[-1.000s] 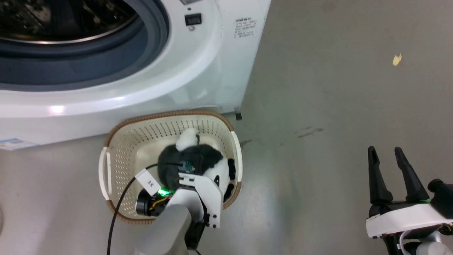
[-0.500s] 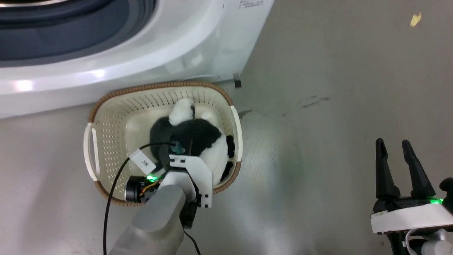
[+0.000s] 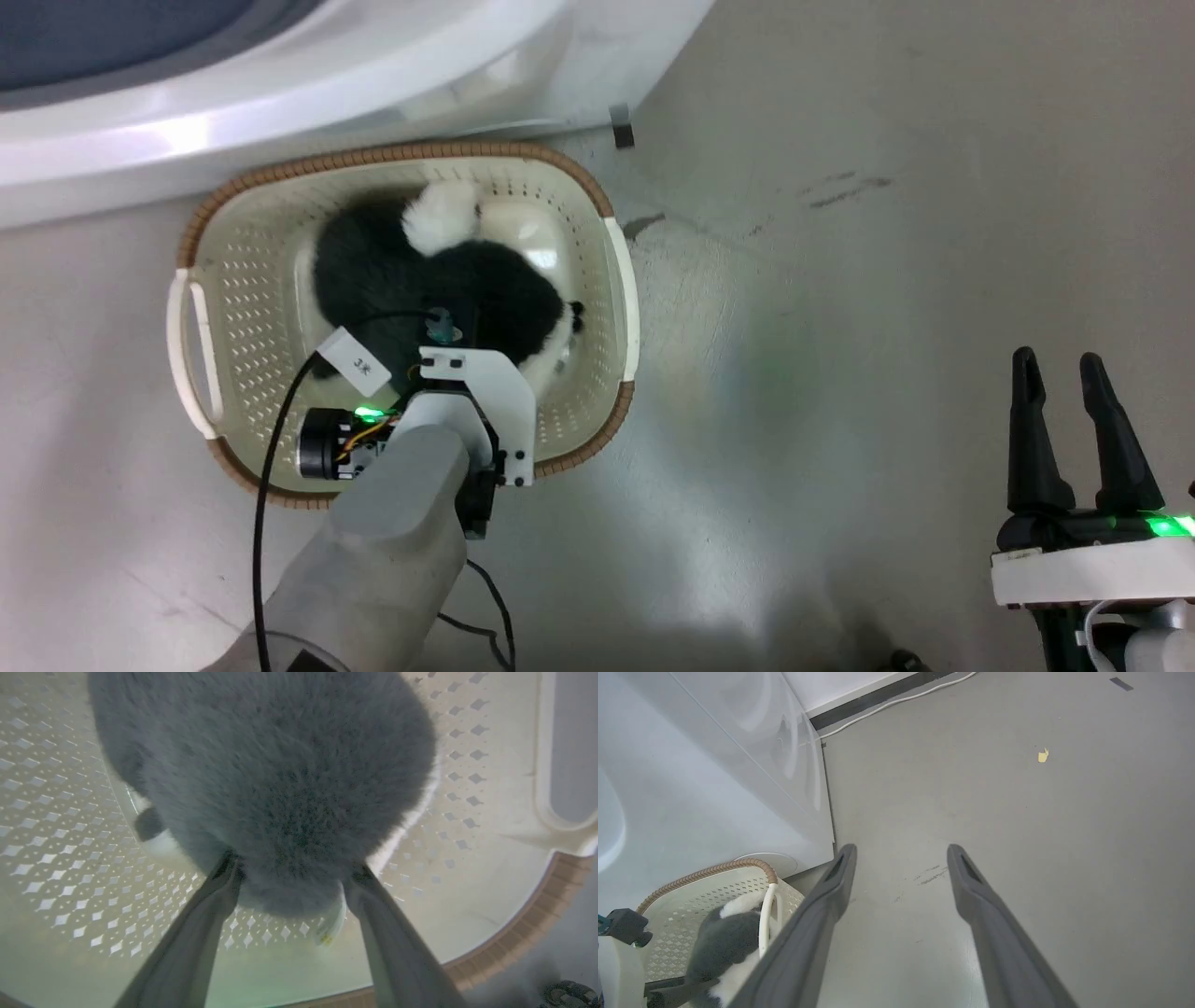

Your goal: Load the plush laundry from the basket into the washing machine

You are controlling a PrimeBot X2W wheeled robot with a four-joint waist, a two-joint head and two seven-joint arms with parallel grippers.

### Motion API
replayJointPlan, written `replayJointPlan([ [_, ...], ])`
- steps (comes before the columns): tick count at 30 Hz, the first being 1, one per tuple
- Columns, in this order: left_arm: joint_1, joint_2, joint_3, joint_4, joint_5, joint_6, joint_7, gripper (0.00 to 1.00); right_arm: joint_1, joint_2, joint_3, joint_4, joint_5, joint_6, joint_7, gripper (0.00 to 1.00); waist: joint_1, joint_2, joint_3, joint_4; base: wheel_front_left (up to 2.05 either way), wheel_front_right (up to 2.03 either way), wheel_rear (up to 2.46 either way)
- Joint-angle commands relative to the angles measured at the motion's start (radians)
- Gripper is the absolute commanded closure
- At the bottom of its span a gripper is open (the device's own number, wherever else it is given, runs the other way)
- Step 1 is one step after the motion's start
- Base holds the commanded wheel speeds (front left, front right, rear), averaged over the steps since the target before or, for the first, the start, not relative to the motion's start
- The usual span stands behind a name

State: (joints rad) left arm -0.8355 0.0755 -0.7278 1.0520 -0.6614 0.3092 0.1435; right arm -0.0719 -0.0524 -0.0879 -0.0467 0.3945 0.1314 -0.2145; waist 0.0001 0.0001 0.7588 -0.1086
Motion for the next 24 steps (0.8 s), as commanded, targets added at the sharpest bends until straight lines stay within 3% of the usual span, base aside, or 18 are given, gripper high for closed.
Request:
replayJointPlan([
  [1,-0.035,0.005,-0.018,0.033,-0.020,0.007,0.003,0.00,-0.017,0.002,-0.004,-0.008,0.016,-0.001,-0.012,0.00,-0.0001,-0.0001,0.025,-0.006,0.00,0.00,0.00],
  [7,-0.085,0.000,-0.066,0.095,-0.058,0.007,-0.006,0.00,-0.018,0.002,-0.009,-0.016,0.042,-0.001,-0.024,0.00,-0.0001,-0.0001,0.079,-0.014,0.00,0.00,0.00],
  [8,-0.093,0.000,-0.074,0.105,-0.064,0.008,-0.008,0.55,-0.019,0.002,-0.011,-0.018,0.045,-0.001,-0.026,0.00,-0.0001,-0.0001,0.089,-0.016,0.00,0.00,0.00],
  [9,-0.103,0.000,-0.081,0.115,-0.071,0.008,-0.013,0.83,-0.019,0.002,-0.013,-0.020,0.050,-0.001,-0.028,0.00,-0.0001,-0.0001,0.098,-0.017,0.00,0.00,0.00],
  [10,-0.112,0.000,-0.088,0.126,-0.078,0.009,-0.016,1.00,-0.020,0.002,-0.015,-0.022,0.054,-0.001,-0.031,0.00,-0.0001,-0.0001,0.107,-0.018,0.00,0.00,0.00],
  [18,-0.189,-0.004,-0.141,0.200,-0.136,0.009,-0.057,1.00,-0.028,0.002,-0.037,-0.035,0.089,-0.001,-0.047,0.00,-0.0001,-0.0001,0.187,-0.024,0.00,0.00,0.00],
  [24,-0.194,-0.010,-0.138,0.193,-0.143,-0.011,-0.117,1.00,-0.037,0.000,-0.035,-0.023,0.093,-0.001,-0.047,0.00,-0.0001,-0.0001,0.182,-0.013,0.00,0.00,0.00],
])
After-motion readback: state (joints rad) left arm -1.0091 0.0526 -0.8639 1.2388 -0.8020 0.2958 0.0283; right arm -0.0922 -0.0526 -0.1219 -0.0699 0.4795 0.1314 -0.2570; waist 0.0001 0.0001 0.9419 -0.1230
